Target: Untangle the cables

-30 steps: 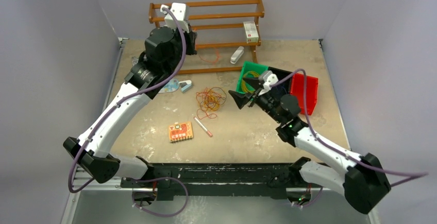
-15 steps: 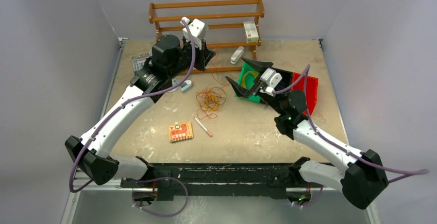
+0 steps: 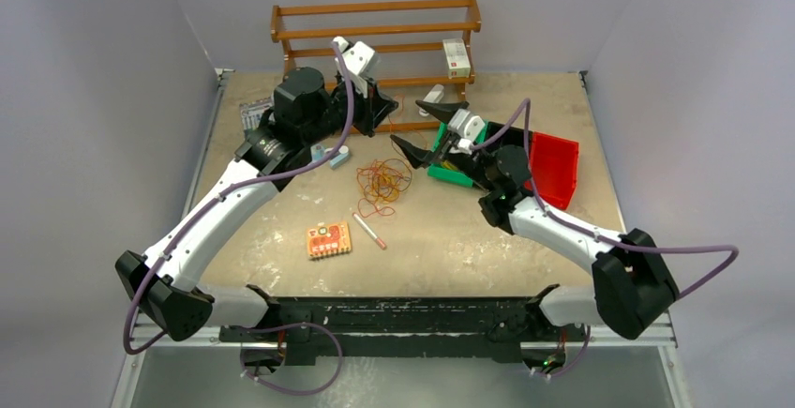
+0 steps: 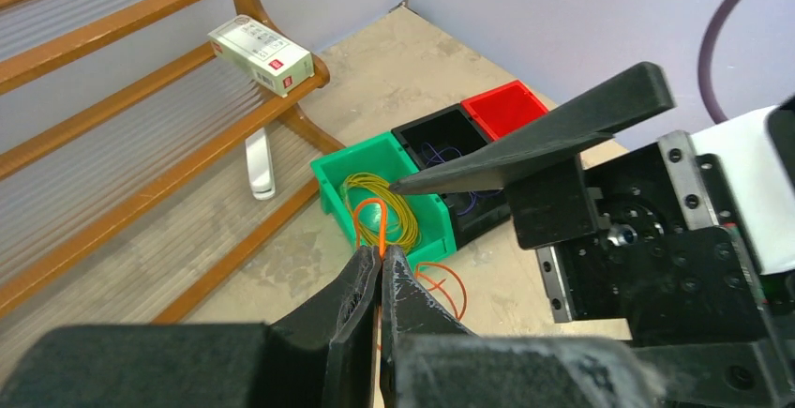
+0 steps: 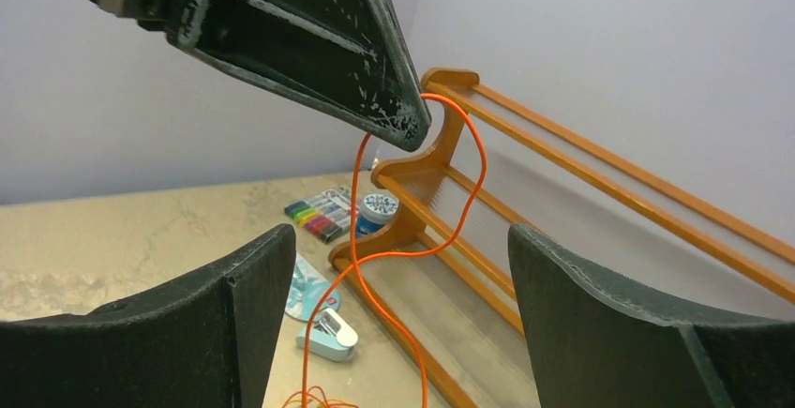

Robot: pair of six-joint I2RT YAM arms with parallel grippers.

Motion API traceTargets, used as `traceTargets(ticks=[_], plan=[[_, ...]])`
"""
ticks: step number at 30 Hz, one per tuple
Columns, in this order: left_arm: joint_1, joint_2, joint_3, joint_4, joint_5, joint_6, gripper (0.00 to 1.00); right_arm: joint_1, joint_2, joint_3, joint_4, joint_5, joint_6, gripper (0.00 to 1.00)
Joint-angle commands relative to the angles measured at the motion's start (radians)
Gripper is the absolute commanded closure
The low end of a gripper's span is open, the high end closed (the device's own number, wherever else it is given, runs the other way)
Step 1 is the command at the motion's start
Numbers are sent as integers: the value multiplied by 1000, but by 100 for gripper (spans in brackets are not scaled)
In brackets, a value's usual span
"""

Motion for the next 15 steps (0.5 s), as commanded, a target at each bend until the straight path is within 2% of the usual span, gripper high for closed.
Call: traceTargets(ticks=[1,15], plan=[[3,-31,-5,62,32,27,100,0,36,67,76,15,50,16],[3,-40,-8,65,28,26,100,0,131,162,-84,37,77,28]])
